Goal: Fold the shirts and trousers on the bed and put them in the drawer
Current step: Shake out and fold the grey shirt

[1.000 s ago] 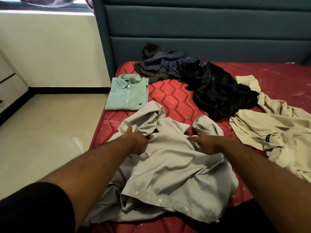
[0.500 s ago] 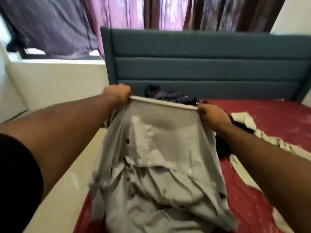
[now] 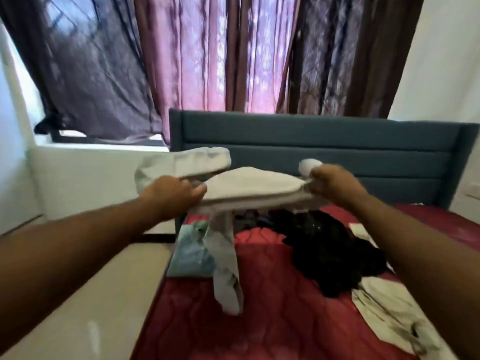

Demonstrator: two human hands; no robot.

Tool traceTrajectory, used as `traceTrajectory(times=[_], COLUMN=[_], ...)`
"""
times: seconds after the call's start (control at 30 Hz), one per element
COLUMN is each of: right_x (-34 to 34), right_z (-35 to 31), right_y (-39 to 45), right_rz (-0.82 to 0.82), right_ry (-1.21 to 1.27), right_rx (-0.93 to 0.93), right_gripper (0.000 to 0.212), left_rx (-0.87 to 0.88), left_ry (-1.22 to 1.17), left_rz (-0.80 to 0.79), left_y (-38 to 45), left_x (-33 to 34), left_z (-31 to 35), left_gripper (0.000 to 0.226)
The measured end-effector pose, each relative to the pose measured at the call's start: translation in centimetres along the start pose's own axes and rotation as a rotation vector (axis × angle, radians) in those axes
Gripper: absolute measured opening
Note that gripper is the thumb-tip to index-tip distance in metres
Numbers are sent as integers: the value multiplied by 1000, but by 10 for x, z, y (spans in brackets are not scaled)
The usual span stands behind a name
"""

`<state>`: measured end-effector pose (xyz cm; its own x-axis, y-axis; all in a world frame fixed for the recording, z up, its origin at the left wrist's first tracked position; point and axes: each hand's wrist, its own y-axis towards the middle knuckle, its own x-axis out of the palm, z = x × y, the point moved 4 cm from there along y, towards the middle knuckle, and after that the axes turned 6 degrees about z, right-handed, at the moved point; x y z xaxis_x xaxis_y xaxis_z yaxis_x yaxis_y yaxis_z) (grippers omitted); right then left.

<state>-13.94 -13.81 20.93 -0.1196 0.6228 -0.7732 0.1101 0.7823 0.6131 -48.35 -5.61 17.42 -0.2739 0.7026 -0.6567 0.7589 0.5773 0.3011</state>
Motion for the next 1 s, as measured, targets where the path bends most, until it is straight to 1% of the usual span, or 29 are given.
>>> traceTrajectory(times=[0.03,0.07,0.1,0.13,0.17,0.2,0.23,0.27,0.3,0.33,0.37,0.43,0.47,0.5,0.53,0.57,0.6,0.67,0.7,0.73,0.8,0.87,0.9,0.93,0.97,1.0], right_x=[30,63,87,120,139,157,174,185,194,200,201,203,201,197,196,195,194,194,190,190,189,187,184,180,177,176], right_z=[5,11,15,14,11,8,4,3,3,5,7,23,29,32,34,37,39,41,42,41,38,35,33,35,37,41], right_y=[-35,-77,-108,-159,-189,-221,-250,-271,-291,-304,-315,-325,-327,-326,-329,-333,-338,-349,-349,-350,-345,-336,-333,-331,-332,-334], right_rz=[-213,-388,-512,-631,-674,-693,-669,-677,-626,-646,-701,-683,-656,-615,-582,-570,-590,-643,-625,-604,-505,-327,-230,-163,-156,-221], right_ry=[-146,-236,-244,-227,-250,-303,-333,-338,-376,-409,-401,-359,-323,-277,-227,-199,-195,-270,-326,-370,-415,-378,-348,-336,-348,-403], right_rx=[19,24,78,127,87,7,-41,-57,-106,-126,-72,14,40,62,101,136,165,187,187,179,170,237,302,389,458,490], right_gripper=[25,25,21,19,20,20,17,13,15,19,24,34,37,39,41,43,43,36,33,31,28,30,32,32,30,28], left_rx=[6,-25,-45,-49,-63,-54,-47,-39,-41,-53,-49,-12,-18,-63,-110,-173,-235,-483,-668,-904,-1391,-1799,-1949,-2028,-2026,-1910], left_ry=[-84,-182,-260,-364,-447,-483,-516,-538,-555,-572,-584,-596,-634,-713,-784,-822,-824,-793,-786,-791,-847,-933,-968,-1025,-1043,-1011], left_rz=[-91,-197,-294,-410,-468,-538,-629,-688,-742,-766,-774,-713,-672,-674,-682,-743,-791,-823,-766,-694,-544,-479,-488,-508,-538,-546], left_y=[-22,-48,-65,-99,-115,-135,-155,-167,-178,-180,-176,-161,-154,-150,-148,-152,-157,-174,-181,-195,-220,-240,-246,-248,-249,-248], left_x=[24,52,74,95,111,121,128,130,132,132,126,121,124,132,148,163,177,198,196,196,190,189,187,183,178,173], left_z=[38,80,111,155,185,216,243,262,279,286,286,279,274,269,266,263,261,251,242,234,221,222,225,229,233,236], left_gripper=[51,53,52,50,48,47,45,44,42,40,38,38,38,39,44,54,66,87,91,91,90,96,97,95,92,89])
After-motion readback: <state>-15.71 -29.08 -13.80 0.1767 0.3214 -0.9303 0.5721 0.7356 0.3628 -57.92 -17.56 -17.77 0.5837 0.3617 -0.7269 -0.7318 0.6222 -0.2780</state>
